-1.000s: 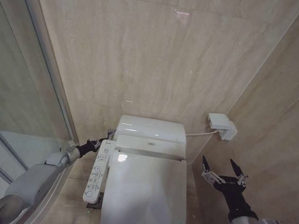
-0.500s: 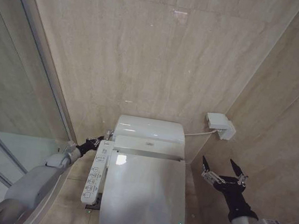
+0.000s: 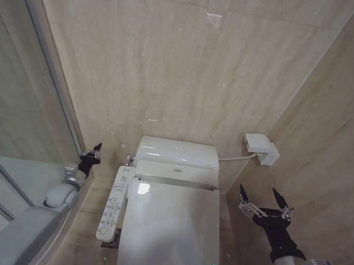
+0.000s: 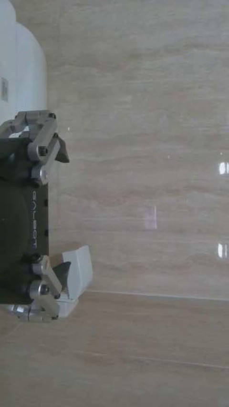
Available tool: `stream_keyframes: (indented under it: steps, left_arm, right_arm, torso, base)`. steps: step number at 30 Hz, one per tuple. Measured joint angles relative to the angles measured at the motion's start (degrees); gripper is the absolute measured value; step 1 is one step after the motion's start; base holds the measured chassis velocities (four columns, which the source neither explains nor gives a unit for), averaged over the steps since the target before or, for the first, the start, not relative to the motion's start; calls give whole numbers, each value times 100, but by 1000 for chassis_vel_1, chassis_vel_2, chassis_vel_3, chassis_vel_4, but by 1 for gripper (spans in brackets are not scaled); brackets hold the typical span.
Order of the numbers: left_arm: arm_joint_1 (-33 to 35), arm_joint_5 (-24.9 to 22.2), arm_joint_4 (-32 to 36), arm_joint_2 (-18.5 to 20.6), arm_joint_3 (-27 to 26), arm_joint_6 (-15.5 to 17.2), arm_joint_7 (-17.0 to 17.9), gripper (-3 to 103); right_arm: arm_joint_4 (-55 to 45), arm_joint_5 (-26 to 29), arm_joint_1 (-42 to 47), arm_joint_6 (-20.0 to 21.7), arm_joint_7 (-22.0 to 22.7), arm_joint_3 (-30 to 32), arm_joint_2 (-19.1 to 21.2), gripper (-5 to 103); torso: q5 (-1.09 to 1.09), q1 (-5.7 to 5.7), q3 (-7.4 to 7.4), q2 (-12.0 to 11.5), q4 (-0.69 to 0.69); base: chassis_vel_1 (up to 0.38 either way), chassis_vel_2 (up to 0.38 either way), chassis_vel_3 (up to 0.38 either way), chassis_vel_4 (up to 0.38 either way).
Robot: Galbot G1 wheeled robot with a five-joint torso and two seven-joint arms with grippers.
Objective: Open the toilet lid, clean the toilet bowl with a toilet brush, close the toilet lid, and flush.
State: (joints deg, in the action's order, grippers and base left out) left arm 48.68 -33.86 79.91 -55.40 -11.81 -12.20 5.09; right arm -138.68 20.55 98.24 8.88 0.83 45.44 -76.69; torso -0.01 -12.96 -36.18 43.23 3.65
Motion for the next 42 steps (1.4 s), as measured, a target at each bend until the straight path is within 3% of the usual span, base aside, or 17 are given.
stream_keyframes:
  steps: [3,5,11,15,21,23,42]
  left_arm:
    - [392,-30,610,129,-313,66,69,0]
    - [1014,-55,1356,210,-768,177,184,0]
    - [2026,-57,2548,165,-1326,340,417,0]
    - [2950,23,3572,-101,-1961,443,496,0]
    - [3637,174,4193,-356,-2412,479,486,0]
    - [4138,294,4610,-624,-2662,477,470,0]
    - [5830,1283,6282,-1847,-2783,307,224,0]
  right_arm:
    - [0,0,0,0,0,0,0,100]
    - [0,0,1,0,1,0,0,100]
    - [0,0,0,0,0,0,0,100]
    - [0,0,0,0,0,0,0,100]
    - [0,0,0,0,0,0,0,100]
    - [0,0,0,0,0,0,0,100]
    - [0,0,0,0,0,0,0,100]
  torso:
    - [3,0,1,1,3]
    - [3,0,0,1,1]
    - [2,1,1,1,-1]
    - [2,1,1,1,3]
    - [2,1,1,1,1]
    - [2,1,1,1,2]
    - [3,0,0,0,1]
  base:
    - [0,0,0,0]
    - [0,0,0,0]
    - [0,0,0,0]
    - [0,0,0,0]
    - [0,0,0,0]
    - [0,0,0,0]
    - [0,0,0,0]
